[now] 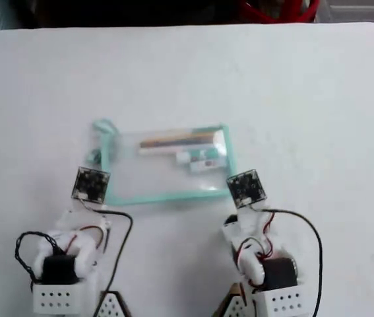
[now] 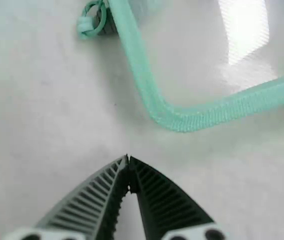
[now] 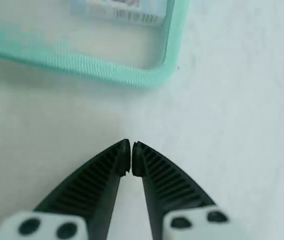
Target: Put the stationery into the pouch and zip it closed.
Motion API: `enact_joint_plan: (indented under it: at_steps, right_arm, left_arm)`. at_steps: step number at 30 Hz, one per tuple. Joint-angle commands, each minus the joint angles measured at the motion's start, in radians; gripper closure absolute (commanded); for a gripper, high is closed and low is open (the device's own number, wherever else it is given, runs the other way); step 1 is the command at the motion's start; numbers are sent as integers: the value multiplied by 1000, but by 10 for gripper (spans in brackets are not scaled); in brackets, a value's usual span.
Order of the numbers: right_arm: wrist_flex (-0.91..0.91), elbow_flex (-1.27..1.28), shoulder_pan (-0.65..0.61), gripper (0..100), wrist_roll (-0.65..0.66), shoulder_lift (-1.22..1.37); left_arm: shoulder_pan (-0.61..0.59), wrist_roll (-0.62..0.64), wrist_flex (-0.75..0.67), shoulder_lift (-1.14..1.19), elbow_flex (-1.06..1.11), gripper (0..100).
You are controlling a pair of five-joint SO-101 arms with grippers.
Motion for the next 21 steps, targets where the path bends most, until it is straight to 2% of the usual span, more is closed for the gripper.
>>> enact_joint_plan:
  at_steps: [1,8,21]
  right_arm:
    - [33,9,15,980,0,-7]
    - [33,9,150,980,3,-7]
    - [33,9,156,980,3,-7]
  left_arm:
    - [-1,12,8,-7,-5,976]
    - [-2,12,8,-7,-5,976]
    - [-2,12,8,-7,-5,976]
